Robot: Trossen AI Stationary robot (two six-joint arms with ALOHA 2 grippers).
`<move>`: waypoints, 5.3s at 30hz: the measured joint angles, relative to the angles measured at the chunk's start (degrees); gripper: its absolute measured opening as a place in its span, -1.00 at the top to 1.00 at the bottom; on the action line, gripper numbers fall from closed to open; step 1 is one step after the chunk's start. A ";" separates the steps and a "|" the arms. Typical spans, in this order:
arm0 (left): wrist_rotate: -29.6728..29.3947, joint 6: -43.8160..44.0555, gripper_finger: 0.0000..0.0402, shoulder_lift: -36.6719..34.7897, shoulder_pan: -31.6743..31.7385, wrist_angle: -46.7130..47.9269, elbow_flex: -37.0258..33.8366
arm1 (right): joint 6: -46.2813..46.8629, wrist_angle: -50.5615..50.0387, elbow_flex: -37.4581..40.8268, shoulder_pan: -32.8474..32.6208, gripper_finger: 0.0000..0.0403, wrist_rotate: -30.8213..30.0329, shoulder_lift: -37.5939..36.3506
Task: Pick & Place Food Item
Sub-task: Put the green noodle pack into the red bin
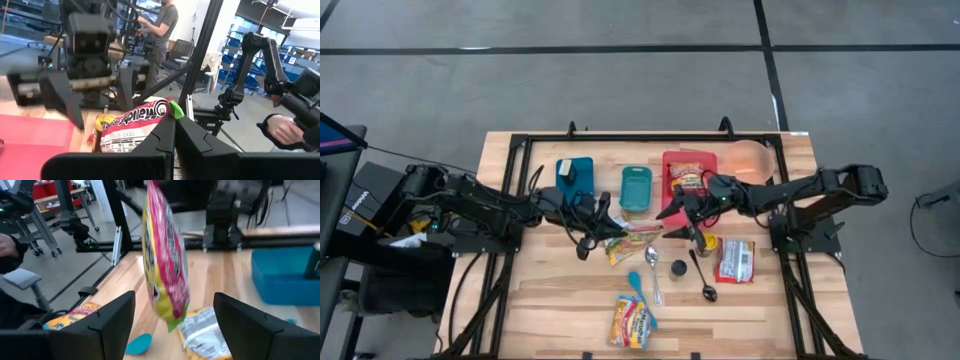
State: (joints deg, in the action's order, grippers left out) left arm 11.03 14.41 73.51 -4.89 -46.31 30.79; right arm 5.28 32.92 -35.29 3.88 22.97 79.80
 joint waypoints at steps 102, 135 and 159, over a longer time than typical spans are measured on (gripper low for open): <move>-1.73 2.55 0.12 -11.43 5.09 16.06 -0.34 | 4.81 -11.31 -6.23 6.71 0.95 4.14 6.06; -4.00 1.92 0.16 -11.43 1.53 16.99 -0.36 | -7.18 -62.47 -6.23 26.43 0.95 -13.05 -17.91; -5.49 1.92 0.19 -11.10 1.51 17.48 -0.38 | -12.81 -57.11 -6.32 33.81 0.84 -5.03 -3.63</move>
State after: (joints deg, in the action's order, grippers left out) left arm 5.54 16.34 62.41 -3.38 -28.83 30.41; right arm -7.53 -24.19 -41.60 37.69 17.94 76.18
